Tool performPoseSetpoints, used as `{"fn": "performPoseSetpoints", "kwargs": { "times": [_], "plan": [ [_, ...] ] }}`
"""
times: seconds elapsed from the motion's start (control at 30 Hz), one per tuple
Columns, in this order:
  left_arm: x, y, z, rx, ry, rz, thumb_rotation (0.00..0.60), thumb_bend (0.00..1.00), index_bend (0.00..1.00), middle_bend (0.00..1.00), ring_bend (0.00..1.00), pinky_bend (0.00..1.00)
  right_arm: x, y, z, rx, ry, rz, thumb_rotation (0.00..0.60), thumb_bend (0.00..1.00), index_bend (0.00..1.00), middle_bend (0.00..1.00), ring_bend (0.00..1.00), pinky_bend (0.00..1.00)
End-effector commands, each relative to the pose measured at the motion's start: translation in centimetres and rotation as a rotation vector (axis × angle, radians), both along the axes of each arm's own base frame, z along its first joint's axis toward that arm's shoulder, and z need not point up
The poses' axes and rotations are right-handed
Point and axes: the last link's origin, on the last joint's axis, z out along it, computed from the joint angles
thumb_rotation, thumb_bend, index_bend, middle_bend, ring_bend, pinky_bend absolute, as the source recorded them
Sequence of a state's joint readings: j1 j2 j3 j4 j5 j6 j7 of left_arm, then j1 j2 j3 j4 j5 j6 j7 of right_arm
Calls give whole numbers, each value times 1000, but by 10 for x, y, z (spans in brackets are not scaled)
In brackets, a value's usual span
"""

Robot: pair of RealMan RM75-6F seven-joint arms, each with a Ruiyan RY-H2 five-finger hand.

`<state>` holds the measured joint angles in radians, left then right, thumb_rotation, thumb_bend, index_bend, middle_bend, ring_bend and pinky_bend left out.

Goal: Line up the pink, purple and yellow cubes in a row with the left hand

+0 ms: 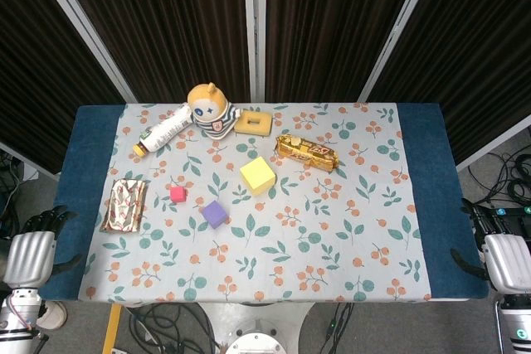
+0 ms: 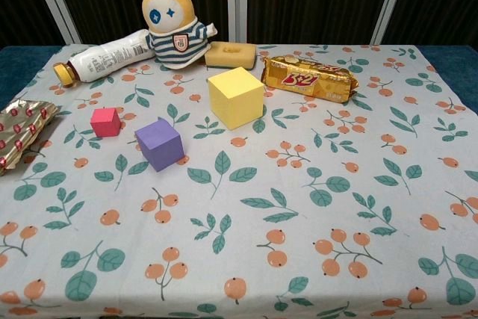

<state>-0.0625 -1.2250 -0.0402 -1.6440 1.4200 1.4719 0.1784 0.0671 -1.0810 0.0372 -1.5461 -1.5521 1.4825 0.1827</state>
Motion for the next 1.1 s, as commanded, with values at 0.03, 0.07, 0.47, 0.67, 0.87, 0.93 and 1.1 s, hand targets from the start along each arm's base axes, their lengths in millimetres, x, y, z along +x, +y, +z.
{"fn": "performPoseSetpoints", "kwargs": {
  "times": [0.03, 0.07, 0.47, 0.67, 0.87, 0.93, 1.1],
  "plan": [
    [0, 2, -1, -1, -4, 2, 600, 173, 311, 283, 212, 226, 0, -2, -1, 2, 2, -1, 600, 160, 35, 204, 131, 205],
    [0, 2, -1, -1, -5, 1, 600, 173, 311, 283, 212, 226, 0, -2, -1, 1, 2, -1, 600, 160, 35, 204, 132, 205],
    [11, 16, -1, 1, -44, -66, 600, 172, 311, 283, 212, 226, 3, -1, 2, -18, 4, 17, 600, 160, 35, 204, 132, 205],
    [26, 47, -4, -46, -114, -170, 600, 159, 311, 283, 213, 226, 6, -3, 9, -38, 22, 33, 600, 160, 35, 203, 131, 206],
    [55, 100, -12, -127, -262, -269, 600, 133, 311, 283, 213, 228, 14, -7, 12, -47, 37, 54, 600, 160, 35, 203, 132, 206],
    [65, 117, -17, -157, -304, -290, 600, 125, 309, 283, 213, 229, 16, -7, 11, -45, 38, 57, 600, 160, 35, 203, 131, 206],
    [95, 160, -39, -271, -415, -288, 600, 90, 264, 274, 213, 230, 19, -8, 9, -37, 36, 57, 600, 160, 35, 203, 131, 206]
  ]
}}
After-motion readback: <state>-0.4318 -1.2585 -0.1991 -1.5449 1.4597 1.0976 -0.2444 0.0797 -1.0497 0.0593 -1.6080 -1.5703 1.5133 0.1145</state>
